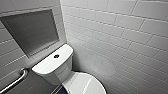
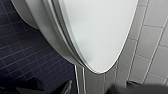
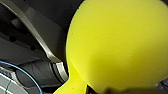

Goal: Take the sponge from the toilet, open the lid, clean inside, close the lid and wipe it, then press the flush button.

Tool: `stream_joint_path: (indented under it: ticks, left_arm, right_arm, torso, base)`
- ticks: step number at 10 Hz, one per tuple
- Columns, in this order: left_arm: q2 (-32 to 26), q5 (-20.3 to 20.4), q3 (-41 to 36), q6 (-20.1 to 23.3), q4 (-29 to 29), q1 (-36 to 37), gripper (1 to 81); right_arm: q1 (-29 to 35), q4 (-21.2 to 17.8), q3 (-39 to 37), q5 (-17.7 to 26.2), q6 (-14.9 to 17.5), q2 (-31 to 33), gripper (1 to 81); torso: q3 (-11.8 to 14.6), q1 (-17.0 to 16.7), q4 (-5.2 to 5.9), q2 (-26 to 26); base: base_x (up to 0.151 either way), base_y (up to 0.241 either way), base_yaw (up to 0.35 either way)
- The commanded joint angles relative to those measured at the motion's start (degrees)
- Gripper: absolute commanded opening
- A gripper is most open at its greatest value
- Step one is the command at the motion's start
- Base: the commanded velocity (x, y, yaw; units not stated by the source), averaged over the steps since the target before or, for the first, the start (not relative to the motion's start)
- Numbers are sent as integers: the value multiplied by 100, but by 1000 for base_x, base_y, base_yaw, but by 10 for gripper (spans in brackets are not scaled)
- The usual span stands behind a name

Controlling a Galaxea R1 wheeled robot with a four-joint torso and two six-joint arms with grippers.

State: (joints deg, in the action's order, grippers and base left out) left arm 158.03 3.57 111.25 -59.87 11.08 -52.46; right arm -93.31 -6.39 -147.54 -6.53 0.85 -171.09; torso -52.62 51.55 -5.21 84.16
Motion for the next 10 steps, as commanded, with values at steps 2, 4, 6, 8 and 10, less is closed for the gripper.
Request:
stream_joint_path:
  ticks: [2, 4, 6, 8, 10]
  left_arm:
    - [362, -261, 169, 19, 149, 512, 811]
    - [423, -234, 178, 10, 122, 609, 811]
    - [450, -14, 257, -25, 105, 714, 811]
    - [607, 161, 615, -34, 70, 794, 811]
    - [757, 179, 898, -113, 61, 829, 811]
  right_arm:
    - [-105, -3, 16, 469, -6, 11, 10]
    - [-105, -3, 7, 469, -6, 11, 10]
    - [-114, -3, -1, 469, 3, 3, 10]
    - [-123, -3, -1, 469, -6, 3, 10]
    - [-132, -3, -37, 469, -6, 3, 10]
  torso:
    - [-507, 0, 0, 0]
    - [-398, 0, 0, 0]
    - [-487, 0, 0, -2]
    - [-483, 0, 0, -2]
    - [-485, 0, 0, -2]
  base:
    - [0, 0, 0]
    - [0, 0, 0]
    - [0, 0, 0]
    - [0, 0, 0]
    - [0, 0, 0]
